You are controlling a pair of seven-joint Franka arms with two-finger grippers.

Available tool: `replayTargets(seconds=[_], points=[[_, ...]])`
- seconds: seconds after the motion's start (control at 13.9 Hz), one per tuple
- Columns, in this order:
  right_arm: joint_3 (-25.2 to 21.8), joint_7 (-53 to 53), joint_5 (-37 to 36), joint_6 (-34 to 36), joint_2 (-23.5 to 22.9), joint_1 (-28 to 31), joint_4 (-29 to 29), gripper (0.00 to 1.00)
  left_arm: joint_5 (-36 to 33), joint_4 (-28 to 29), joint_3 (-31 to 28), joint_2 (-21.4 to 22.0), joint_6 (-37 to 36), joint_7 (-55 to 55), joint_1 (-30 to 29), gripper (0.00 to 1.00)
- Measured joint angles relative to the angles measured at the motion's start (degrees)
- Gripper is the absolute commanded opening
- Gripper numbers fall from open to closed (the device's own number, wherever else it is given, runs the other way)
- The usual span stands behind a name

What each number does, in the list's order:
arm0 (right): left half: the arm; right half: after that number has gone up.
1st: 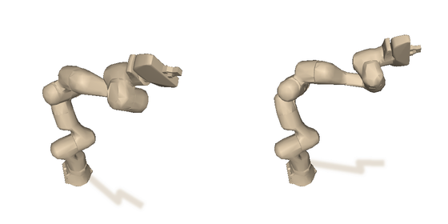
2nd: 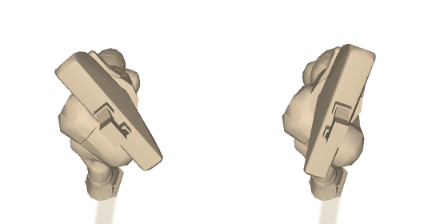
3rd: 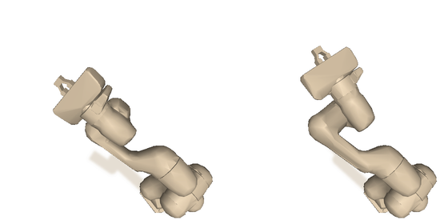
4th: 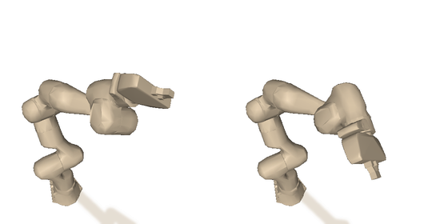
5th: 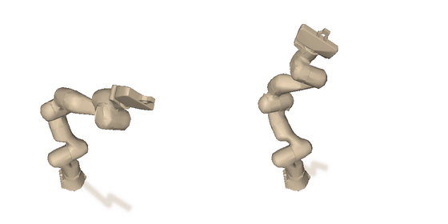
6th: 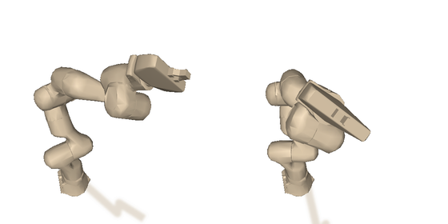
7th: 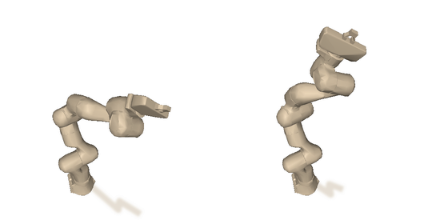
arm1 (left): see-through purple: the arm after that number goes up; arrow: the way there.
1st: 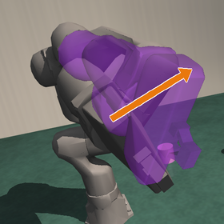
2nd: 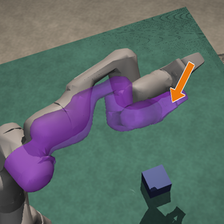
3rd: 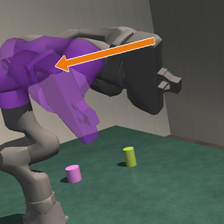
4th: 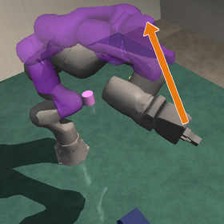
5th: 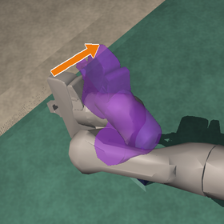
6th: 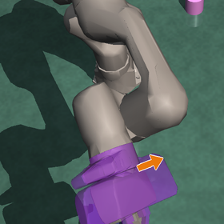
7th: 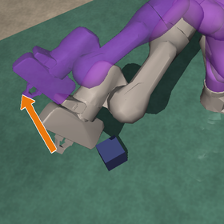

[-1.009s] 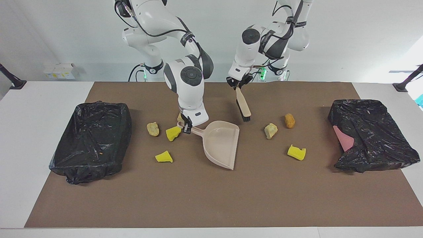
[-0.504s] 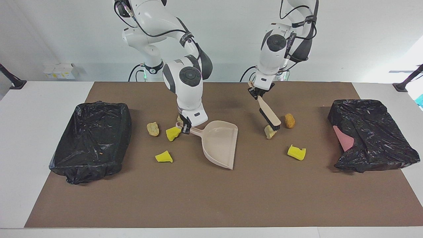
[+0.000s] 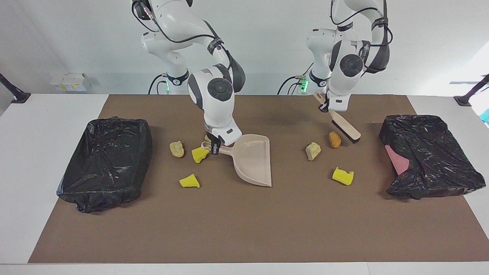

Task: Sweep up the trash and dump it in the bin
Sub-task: 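Sweep the chunks and nugget into the dustpan with the left gripper's brush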

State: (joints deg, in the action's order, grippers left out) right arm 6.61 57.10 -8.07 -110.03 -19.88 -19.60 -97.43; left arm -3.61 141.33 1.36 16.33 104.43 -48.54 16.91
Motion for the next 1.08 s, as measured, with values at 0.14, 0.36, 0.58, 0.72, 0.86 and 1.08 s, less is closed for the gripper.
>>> replayTargets(seconds=[0.14,0.36,0.58,0.72,0.86,1.08], points=[[0.0,0.1,-0.1,0.0,0.0,0.0,-0.1,0.00,0.9,1.7,0.4,0.3,3.8,0.0,1.2,0.00],[0.0,0.6,-0.3,0.0,0.1,0.0,-0.3,0.00,5.6,2.3,0.6,-1.3,12.0,3.1,2.4,0.00],[0.0,2.6,-0.4,0.0,0.6,0.0,-1.3,0.00,10.1,0.7,0.7,-4.3,16.3,9.8,2.6,0.00],[0.0,3.1,-0.4,0.0,1.0,0.0,-2.0,0.00,11.4,-1.3,0.9,-7.4,19.3,12.6,4.0,0.00],[0.0,5.0,-0.4,0.0,1.4,0.0,-2.6,0.00,13.2,-3.5,1.1,-10.6,21.6,14.9,6.4,0.00],[0.0,8.7,-0.4,0.0,1.9,0.0,-3.3,0.00,16.6,-7.2,1.6,-14.2,24.0,17.4,11.3,0.00]])
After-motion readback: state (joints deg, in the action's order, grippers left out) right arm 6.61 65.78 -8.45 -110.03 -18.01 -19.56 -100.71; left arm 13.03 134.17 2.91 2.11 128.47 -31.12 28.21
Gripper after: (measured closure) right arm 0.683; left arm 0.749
